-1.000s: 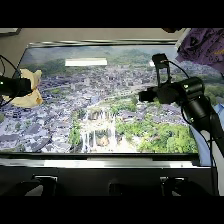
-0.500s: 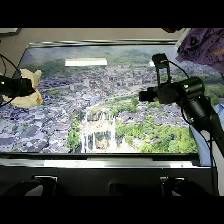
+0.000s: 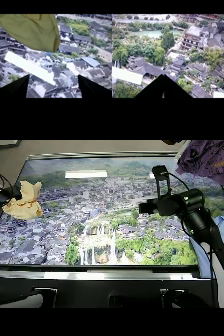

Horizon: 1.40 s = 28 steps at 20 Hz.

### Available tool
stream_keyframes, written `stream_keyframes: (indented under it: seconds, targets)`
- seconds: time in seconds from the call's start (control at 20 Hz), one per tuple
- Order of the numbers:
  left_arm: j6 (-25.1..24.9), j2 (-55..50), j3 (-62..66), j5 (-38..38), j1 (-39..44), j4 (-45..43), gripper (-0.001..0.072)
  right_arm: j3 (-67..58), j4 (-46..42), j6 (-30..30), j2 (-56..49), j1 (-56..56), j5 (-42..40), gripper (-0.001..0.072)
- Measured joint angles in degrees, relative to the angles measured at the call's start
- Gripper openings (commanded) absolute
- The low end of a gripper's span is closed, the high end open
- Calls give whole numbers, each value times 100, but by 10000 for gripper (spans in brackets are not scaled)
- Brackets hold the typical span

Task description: Fold the clothes and pants, and hang the long-sleeved shirts on hangers.

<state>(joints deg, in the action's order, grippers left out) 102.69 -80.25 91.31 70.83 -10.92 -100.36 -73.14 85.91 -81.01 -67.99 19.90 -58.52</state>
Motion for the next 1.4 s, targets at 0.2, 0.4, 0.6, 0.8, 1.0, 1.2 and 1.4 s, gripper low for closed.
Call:
stream_keyframes:
  seconds: [0.2,0.4,0.6,0.8,1.0,1.2,1.4]
  targets:
    - [258,-1261,-2,-997,-872,-116,720,0,-2,0,0,0,2,34]
    - [435,-2190,15,-1991,-1486,-162,720,0,0,0,0,0,4,34]
    - [514,-2841,109,-2855,-1694,-160,720,0,-2,0,0,0,9,34]
    - [531,-3215,153,-3359,-1639,-129,418,0,-2,0,0,0,9,34]
    - [529,-3230,229,-3195,-1473,57,11,0,-2,0,0,0,7,34]
    - [243,-2782,345,-2406,-1115,710,9,0,-2,0,0,0,9,34]
    - [-70,-1725,79,-1521,-278,1663,9,0,-2,0,0,0,9,34]
